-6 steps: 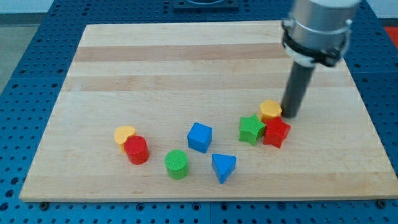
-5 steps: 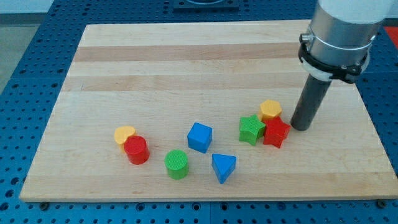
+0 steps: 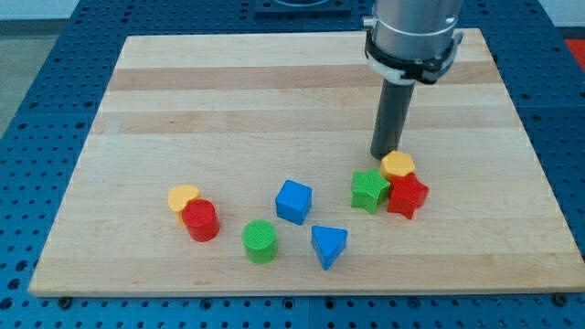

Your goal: Push the red star along with the hexagon to the down

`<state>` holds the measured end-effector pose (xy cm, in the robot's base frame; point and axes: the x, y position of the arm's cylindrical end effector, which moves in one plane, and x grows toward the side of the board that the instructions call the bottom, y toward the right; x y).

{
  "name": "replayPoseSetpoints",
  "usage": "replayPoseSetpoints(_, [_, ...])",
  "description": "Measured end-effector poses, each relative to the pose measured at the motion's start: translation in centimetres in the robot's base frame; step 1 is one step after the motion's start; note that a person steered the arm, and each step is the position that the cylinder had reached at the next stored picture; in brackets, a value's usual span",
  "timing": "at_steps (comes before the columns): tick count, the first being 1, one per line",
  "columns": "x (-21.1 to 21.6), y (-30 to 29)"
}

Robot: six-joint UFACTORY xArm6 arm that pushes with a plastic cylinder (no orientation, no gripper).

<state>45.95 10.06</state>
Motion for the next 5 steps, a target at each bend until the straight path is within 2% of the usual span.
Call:
replayPoseSetpoints(2, [7.5,3.3])
replayPoseSetpoints(3, [8.6,4.3])
replayPoseSetpoints(5, [8.2,6.7])
